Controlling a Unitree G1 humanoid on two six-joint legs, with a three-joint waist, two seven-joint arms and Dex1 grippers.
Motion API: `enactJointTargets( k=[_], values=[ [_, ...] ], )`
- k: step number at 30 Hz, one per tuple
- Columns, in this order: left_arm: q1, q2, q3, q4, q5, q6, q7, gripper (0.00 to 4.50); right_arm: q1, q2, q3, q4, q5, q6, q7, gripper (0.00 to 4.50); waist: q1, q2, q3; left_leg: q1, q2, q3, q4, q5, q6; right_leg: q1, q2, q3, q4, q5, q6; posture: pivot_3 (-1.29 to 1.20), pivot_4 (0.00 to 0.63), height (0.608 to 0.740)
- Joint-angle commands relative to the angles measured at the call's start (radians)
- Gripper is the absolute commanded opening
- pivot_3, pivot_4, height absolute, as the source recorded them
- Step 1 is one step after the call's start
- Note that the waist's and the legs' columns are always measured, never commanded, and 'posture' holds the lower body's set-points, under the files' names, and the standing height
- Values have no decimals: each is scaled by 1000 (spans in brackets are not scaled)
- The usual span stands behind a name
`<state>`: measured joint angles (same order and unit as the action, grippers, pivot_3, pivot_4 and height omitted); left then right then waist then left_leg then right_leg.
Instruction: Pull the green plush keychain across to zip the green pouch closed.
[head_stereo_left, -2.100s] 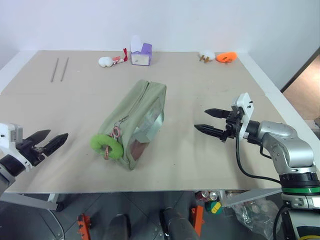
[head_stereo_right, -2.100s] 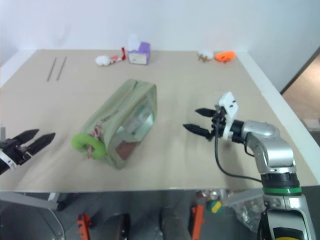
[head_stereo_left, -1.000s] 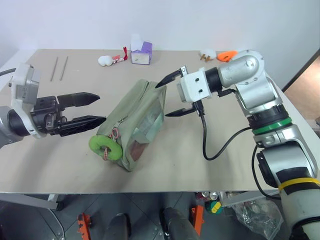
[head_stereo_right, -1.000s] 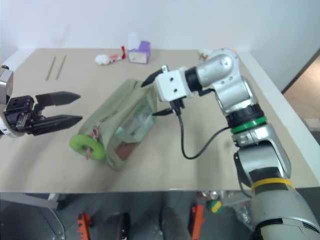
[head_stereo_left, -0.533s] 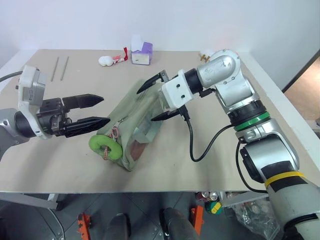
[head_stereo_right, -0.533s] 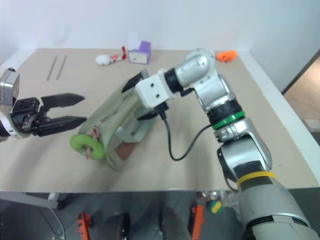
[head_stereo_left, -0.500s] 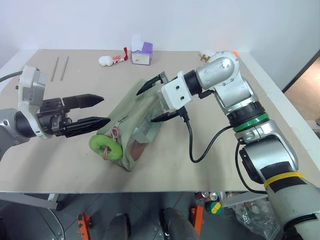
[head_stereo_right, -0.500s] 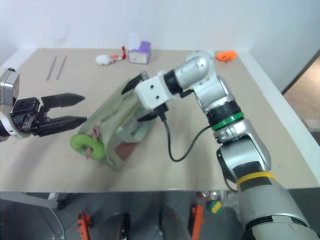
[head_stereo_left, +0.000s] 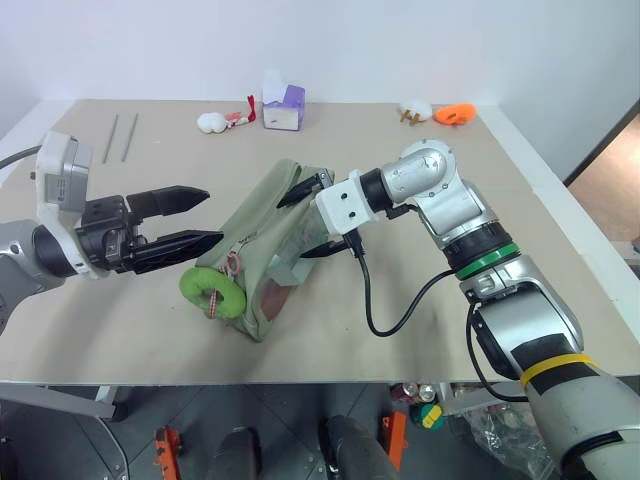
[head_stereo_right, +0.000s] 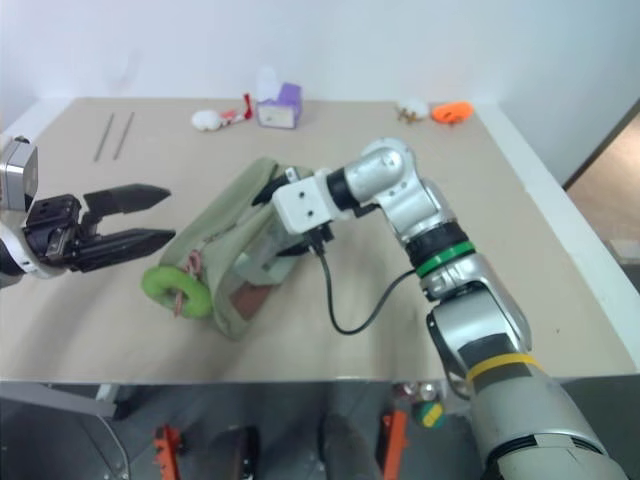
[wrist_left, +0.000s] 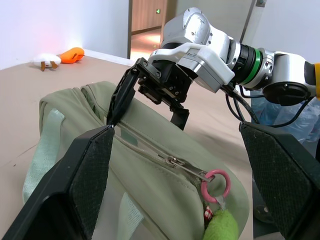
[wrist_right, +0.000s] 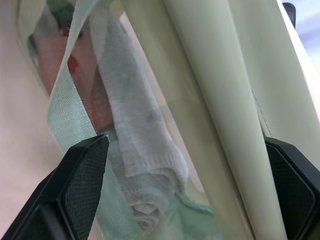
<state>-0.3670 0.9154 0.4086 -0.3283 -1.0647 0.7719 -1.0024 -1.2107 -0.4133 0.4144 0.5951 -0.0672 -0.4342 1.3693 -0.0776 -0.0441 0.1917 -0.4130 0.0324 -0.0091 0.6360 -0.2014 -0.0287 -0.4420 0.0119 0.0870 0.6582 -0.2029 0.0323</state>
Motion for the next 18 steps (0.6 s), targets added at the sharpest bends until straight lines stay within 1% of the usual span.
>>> enactJointTargets(
  k=[1, 3, 8, 18],
  values=[
    [-11, -4, 32, -23, -21, -11, 17, 4140, -29, -13, -28, 5, 6, -3, 6, 4172, 0, 0, 0, 0, 0, 0, 0, 0, 0, 0, 0, 0, 0, 0, 0, 0, 150, 740],
    [-12, -6, 31, -23, -25, -12, 21, 4140, -32, -16, -30, 7, 10, -4, 10, 4172, 0, 0, 0, 0, 0, -1, 0, 0, 0, 0, 0, -1, 1, 0, 0, 0, 150, 740],
    [-16, -9, 27, -21, -28, -13, 26, 4140, -59, -18, -35, 40, -20, -11, -32, 4172, 0, 0, 0, 0, 0, -1, 0, 0, 0, 0, 0, -1, 3, -1, -1, 0, 150, 740],
    [-22, -11, 21, -17, -28, -14, 29, 4140, -73, -15, -56, 28, 31, 6, 5, 4172, 0, 0, 0, 3, 0, -3, 0, 0, 0, 1, 0, -3, 7, -4, -4, 0, 150, 740]
  ],
)
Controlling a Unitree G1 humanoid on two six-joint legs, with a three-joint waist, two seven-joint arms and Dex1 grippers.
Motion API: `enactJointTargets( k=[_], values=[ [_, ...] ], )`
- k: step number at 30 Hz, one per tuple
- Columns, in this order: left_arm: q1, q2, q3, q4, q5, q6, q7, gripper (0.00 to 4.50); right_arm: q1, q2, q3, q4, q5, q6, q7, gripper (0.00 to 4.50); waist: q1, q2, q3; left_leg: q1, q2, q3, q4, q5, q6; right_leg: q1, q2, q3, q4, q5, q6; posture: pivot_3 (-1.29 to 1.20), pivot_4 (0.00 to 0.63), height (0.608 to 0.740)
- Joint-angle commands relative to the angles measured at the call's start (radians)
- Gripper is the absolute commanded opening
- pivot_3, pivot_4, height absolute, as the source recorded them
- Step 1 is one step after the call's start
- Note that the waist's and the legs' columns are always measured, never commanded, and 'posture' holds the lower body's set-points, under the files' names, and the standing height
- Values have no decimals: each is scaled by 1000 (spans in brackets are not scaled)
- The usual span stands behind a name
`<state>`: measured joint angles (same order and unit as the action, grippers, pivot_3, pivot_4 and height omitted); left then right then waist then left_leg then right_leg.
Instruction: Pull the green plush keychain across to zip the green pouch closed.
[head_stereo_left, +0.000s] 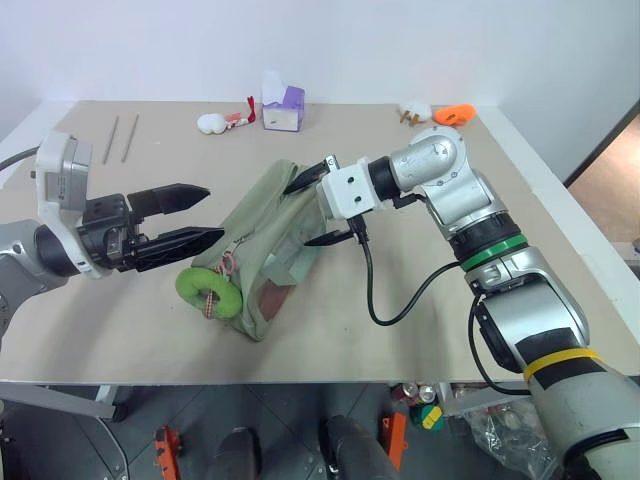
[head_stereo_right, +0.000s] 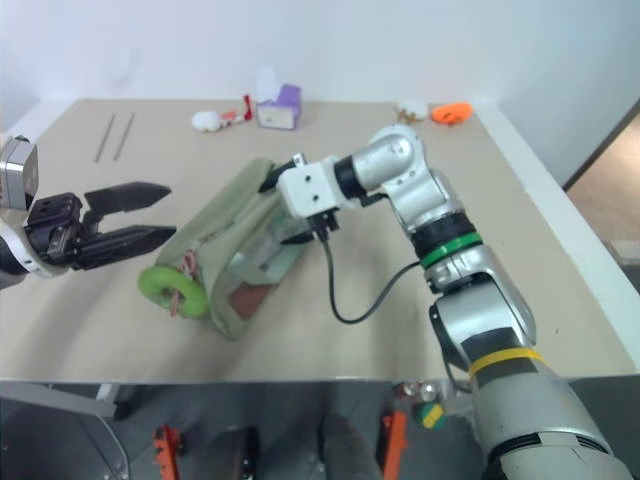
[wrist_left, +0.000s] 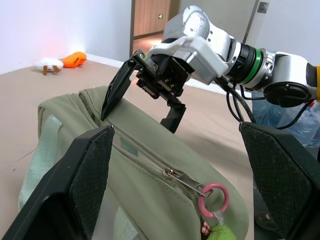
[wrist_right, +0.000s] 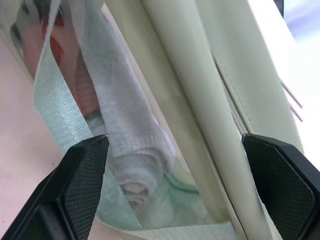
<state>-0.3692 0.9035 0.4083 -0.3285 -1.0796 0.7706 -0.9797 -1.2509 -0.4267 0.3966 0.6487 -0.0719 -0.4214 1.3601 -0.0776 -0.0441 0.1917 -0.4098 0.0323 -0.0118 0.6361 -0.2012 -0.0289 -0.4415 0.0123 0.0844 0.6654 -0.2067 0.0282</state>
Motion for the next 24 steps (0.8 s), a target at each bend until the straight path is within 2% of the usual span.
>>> enactJointTargets(
  k=[1, 16, 20, 22, 24],
  values=[
    [-19, 1, 21, -18, -13, -12, 6, 4140, -32, -2, -39, -28, 37, -6, 16, 4172, 0, 0, 0, 0, 0, 0, 0, 0, 0, 0, 0, 0, 0, 0, 0, 0, 150, 740],
    [-20, -5, 19, -18, -11, -17, 12, 4140, -38, -8, -43, -15, 43, -18, 33, 4172, 0, 0, 0, 0, 0, -1, 0, 0, 0, 0, 0, -1, 0, 0, 0, 0, 150, 740],
    [-19, -6, 20, -18, -13, -15, 12, 4140, -33, -7, -41, -20, 43, -15, 34, 2982, 0, 0, 0, 0, 0, -1, 0, 0, 0, 0, 0, -1, 0, 0, 0, 0, 150, 740],
    [-19, -7, 20, -18, -14, -14, 11, 4140, -32, -7, -41, -20, 43, -13, 35, 2584, 0, 0, 0, 0, 0, -1, 0, 0, 0, 0, 0, -1, 0, 0, 0, 0, 150, 740],
    [-19, -7, 21, -18, -15, -14, 11, 4140, -32, -6, -41, -20, 42, -14, 34, 1802, 0, 0, 0, 0, 0, -1, 0, 0, 0, 0, 0, -1, 0, 0, 0, 0, 150, 740]
  ],
)
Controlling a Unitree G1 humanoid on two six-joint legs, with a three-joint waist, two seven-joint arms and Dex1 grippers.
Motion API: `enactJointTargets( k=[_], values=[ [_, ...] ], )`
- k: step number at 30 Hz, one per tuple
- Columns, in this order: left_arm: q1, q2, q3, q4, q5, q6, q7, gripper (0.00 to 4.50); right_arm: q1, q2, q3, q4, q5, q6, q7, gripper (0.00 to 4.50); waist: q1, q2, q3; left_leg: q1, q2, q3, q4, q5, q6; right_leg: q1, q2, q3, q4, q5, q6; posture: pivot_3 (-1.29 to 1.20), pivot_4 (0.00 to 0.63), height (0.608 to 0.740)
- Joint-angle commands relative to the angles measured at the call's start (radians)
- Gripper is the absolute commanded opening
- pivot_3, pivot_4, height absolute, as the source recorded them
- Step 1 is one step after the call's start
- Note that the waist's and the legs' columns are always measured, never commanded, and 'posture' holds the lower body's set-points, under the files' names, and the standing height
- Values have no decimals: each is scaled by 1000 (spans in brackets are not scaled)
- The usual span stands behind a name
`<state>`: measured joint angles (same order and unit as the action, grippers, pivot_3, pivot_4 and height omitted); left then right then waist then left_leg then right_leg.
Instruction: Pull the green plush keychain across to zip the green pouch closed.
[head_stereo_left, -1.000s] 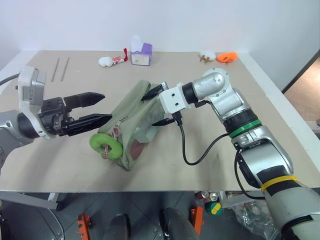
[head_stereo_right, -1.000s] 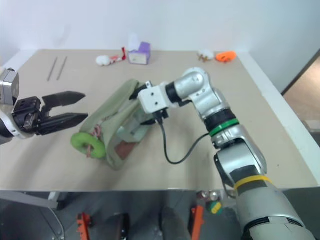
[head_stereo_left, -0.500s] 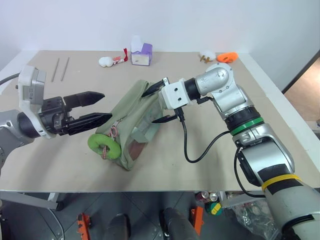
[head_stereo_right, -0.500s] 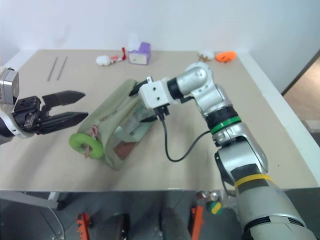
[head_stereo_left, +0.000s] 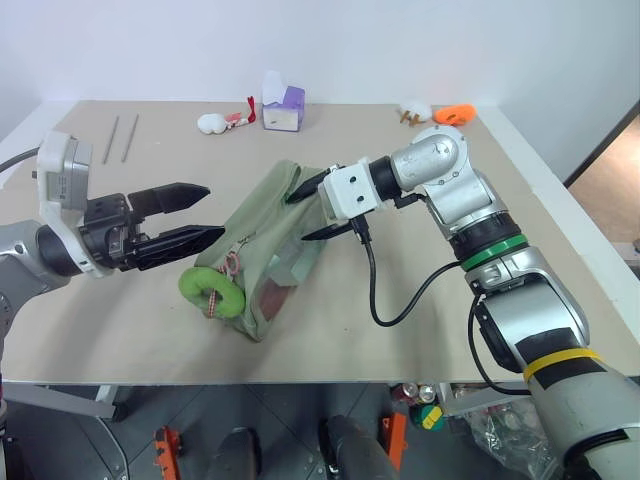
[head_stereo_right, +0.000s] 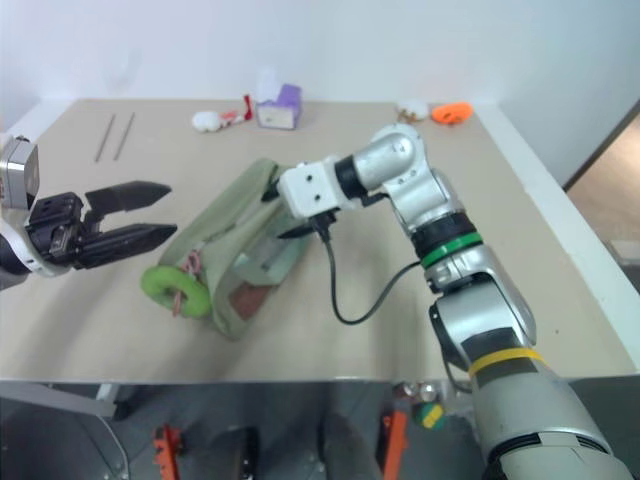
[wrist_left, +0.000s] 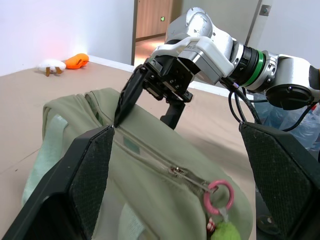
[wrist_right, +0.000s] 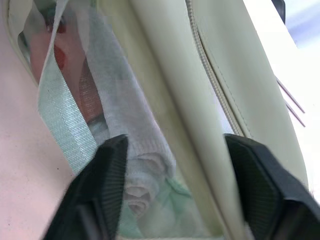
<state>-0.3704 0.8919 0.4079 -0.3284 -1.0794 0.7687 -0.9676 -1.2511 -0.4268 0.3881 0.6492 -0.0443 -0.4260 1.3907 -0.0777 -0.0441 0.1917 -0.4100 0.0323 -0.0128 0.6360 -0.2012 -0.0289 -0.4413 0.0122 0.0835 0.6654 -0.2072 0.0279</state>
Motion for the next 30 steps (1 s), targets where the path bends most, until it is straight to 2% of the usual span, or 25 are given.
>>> enactJointTargets(
  k=[1, 5, 6, 14, 22, 24, 28, 30],
  values=[
    [-18, 5, 21, -18, -15, -12, -1, 4140, -32, -6, -32, -20, 14, -9, 3, 1660, 0, 0, 0, 0, 0, 0, 0, 0, 0, 0, 0, 0, 0, 0, 0, 0, 150, 740],
    [-17, 5, 23, -18, -16, -11, -1, 4140, -33, -6, -32, -17, 11, -9, 2, 122, 0, 0, 0, 0, 0, 0, 0, 0, 0, 0, 0, 0, 0, 0, 0, 0, 150, 740],
    [-17, 5, 23, -18, -17, -11, -1, 4140, -34, -5, -32, -14, 10, -11, 1, 51, 0, 0, 0, 0, 0, 0, 0, 0, 0, 0, 0, 0, 0, 0, 0, 0, 150, 740],
    [-12, 1, 28, -22, -17, -15, 3, 4140, -41, -6, -30, 4, 0, -21, -3, 51, 0, 0, 0, 0, 0, -1, 0, 0, 0, 0, 0, -1, 0, 0, 0, 0, 150, 740],
    [7, -13, 55, -39, -39, -19, 27, 4140, -70, -41, -70, 7, -42, 26, -101, 51, 0, 0, 0, 0, 0, -1, 0, 0, 0, 0, 0, -1, 0, 0, 0, 0, 150, 740],
    [21, -21, 55, -51, -41, -24, 35, 4140, -63, -79, -79, -34, -77, 49, -145, 51, 0, 0, 0, 0, 0, -1, 0, 0, 0, 0, 0, -1, 0, 0, 0, 0, 150, 740],
    [42, -37, 60, -70, -48, -28, 51, 4140, 27, -178, -99, -242, -65, 194, -118, 51, 4, 0, 0, -2, -1, -2, 0, 0, 0, 0, -1, -1, 0, -2, 1, 0, 150, 740],
    [48, -43, 59, -75, -50, -30, 56, 4140, 71, -229, -127, -376, -53, 342, -107, 51, 5, 0, 0, -2, -2, -3, 0, 0, 0, 0, -1, -1, 0, -2, 1, 0, 150, 740]
  ],
)
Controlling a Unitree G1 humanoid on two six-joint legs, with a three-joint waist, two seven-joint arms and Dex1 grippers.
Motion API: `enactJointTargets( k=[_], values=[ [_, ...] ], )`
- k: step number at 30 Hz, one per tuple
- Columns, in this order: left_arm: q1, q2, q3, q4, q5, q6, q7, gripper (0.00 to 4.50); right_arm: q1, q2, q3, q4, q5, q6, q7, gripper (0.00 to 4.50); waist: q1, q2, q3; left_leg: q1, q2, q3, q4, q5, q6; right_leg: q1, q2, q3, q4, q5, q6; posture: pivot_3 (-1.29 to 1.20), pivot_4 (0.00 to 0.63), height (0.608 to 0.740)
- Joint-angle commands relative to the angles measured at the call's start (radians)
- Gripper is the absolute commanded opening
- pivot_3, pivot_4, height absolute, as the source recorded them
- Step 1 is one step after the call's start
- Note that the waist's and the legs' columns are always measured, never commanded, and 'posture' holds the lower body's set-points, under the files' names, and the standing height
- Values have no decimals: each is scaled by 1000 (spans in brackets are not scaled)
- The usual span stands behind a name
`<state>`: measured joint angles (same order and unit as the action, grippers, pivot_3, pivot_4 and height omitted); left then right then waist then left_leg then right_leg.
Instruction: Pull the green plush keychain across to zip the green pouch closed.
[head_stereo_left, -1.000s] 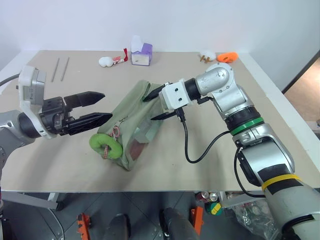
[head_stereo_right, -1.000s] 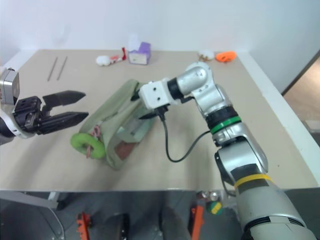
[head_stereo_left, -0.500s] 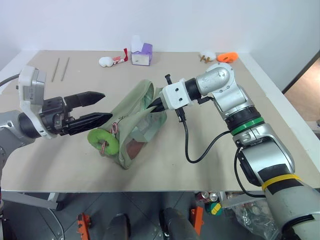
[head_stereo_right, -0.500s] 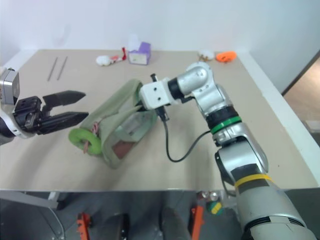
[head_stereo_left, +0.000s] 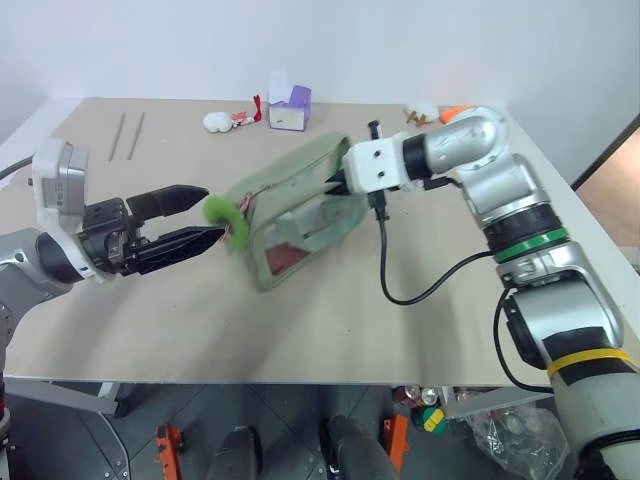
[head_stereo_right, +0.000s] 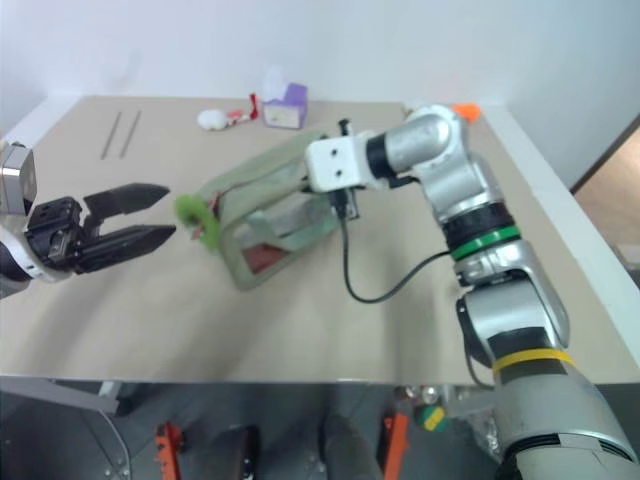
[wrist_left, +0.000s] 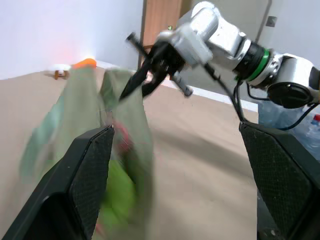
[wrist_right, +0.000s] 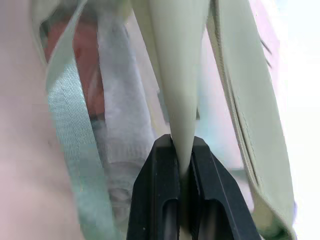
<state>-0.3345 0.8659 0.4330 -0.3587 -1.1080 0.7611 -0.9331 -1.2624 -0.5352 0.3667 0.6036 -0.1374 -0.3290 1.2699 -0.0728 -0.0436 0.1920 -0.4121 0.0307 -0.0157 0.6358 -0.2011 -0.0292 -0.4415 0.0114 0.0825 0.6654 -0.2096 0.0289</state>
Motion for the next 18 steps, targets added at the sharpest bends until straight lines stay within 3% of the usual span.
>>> enactJointTargets(
  k=[1, 8, 12, 18],
  values=[
    [14, -21, 34, -46, -24, -24, 22, 4140, 99, -144, -118, -387, 24, 325, 11, 51, 3, 0, 0, -1, 0, -2, -1, 0, 0, 0, 0, -1, -1, -1, 0, 0, 150, 740],
    [6, -44, 11, -37, -18, -38, 23, 4140, 190, -161, -126, -699, 13, 901, -55, 51, -2, 1, 1, 0, 1, -4, -1, -1, -1, -1, 1, -3, 1, -3, -3, 0, 150, 740],
    [5, -55, -1, -31, -10, -46, 16, 4140, 148, -76, -144, -774, 68, 1248, -119, 51, -3, 1, 0, 1, 1, -3, 0, -1, -1, 0, 1, -4, 3, -2, -4, 0, 150, 740],
    [-1, -60, -9, -19, -4, -50, 8, 4140, 170, -52, -83, -930, 163, 1442, -141, 51, -2, 1, 0, 0, 1, -4, 0, 0, -2, 0, 1, -4, 2, -2, -3, 0, 150, 740]
  ],
)
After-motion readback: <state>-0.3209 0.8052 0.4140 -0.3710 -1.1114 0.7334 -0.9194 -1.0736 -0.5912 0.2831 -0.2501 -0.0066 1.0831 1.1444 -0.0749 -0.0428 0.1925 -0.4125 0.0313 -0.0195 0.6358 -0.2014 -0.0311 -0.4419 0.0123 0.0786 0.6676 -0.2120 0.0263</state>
